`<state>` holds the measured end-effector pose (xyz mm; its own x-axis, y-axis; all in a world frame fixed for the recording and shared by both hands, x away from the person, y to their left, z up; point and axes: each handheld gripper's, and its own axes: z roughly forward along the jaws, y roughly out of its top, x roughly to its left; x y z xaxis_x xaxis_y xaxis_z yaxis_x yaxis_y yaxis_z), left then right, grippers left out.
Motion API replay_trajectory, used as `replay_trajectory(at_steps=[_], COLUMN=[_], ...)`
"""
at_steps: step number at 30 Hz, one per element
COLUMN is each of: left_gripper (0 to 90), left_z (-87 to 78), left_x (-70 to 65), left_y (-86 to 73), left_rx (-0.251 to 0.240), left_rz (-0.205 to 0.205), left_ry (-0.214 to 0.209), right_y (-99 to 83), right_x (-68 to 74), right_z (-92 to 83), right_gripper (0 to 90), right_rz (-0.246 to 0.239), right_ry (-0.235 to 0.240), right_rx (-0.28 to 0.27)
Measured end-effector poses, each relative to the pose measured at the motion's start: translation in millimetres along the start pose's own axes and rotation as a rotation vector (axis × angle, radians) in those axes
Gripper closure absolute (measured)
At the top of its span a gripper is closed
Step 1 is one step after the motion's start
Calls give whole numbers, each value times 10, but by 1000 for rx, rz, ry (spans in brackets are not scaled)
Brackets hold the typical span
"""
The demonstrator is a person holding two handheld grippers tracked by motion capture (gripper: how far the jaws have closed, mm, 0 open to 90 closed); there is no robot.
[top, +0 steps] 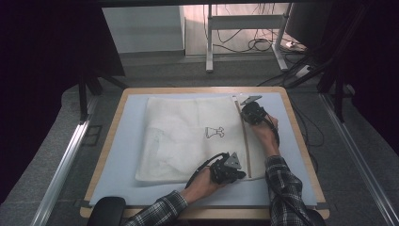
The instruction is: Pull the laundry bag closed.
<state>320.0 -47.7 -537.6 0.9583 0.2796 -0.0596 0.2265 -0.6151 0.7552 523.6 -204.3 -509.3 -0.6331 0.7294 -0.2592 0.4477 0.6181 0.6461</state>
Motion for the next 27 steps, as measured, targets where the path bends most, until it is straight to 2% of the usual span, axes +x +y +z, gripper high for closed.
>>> replay_trajectory(at_steps=[9, 27], left_gripper=[900, 900], left_z=[1, 1], left_x=[13, 0], left_y=[1, 1], left_rx=[-1, -1], left_rz=[-13, -14], left_ry=[-9, 0], right_y=[18, 108], right_x=[-48, -133], right_z=[57, 149], right_gripper=[863, 863], right_rz=[-2, -9], right_ry=[1, -3], right_rx=[-2, -11])
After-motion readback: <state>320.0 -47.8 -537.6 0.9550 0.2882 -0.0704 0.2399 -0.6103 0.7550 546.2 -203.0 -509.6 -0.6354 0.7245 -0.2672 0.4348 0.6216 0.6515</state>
